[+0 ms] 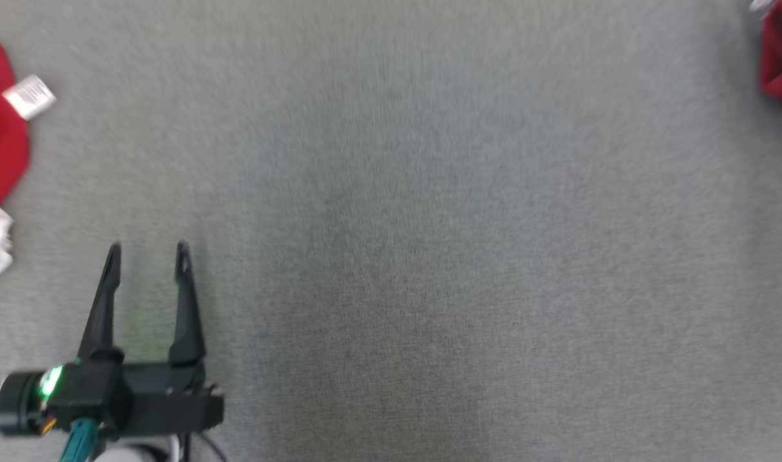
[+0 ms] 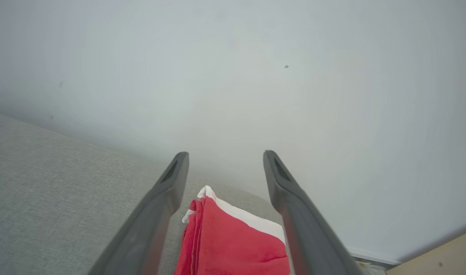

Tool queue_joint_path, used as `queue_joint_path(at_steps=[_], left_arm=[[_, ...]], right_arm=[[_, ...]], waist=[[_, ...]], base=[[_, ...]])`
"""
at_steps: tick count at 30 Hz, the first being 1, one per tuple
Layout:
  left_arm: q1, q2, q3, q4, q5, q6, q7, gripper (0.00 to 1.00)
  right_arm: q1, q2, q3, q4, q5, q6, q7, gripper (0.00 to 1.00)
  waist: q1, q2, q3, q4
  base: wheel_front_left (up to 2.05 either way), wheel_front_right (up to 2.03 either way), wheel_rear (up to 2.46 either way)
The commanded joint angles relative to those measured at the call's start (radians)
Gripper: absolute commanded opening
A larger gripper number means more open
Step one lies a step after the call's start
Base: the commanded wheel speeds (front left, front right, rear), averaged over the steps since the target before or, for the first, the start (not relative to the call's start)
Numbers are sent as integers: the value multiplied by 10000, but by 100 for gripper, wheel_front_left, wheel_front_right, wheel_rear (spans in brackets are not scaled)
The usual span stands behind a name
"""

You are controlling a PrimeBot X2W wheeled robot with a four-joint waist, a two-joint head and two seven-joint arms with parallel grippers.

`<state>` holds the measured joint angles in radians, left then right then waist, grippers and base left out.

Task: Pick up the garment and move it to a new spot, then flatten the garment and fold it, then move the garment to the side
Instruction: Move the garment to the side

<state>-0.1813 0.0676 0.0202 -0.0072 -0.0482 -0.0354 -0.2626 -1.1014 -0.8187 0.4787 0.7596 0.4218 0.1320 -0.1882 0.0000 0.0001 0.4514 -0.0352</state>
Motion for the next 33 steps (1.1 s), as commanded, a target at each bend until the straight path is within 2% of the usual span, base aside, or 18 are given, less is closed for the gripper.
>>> queue_joint_path(at_steps=[1,3,9,20,26,33], left_arm=[[229,56,99,37,-21,21,-32,100],[637,91,301,96,-24,43,-32,100],[1158,40,553,85,-82,166,-32,100],[1897,-30,633,305,-45,115,-30,100],[2064,-46,615,435,-7,80,-32,100],[2262,-44,645,648,52,25,-32,100]], right_arm=[[259,162,-94,-108,66,-28,-151,100],[997,645,-469,-473,233,-28,-472,100],[2836,1470,-1760,-1262,278,-28,-736,100],[7134,3642,-4785,-4209,-797,-28,-758,100],[9043,4840,-5546,-5542,-1384,-28,-718,100],[10519,6086,-5957,-6315,-1860,-28,-728,100]], waist=[[0,-1,-1264,47],[0,-1,-1851,130],[0,-1,-2682,374],[0,-1,-3618,524],[0,-1,-3941,504],[0,-1,-4247,439]], base=[[0,0,0],[0,0,0],[0,0,0],[0,0,0],[0,0,0],[0,0,0]])
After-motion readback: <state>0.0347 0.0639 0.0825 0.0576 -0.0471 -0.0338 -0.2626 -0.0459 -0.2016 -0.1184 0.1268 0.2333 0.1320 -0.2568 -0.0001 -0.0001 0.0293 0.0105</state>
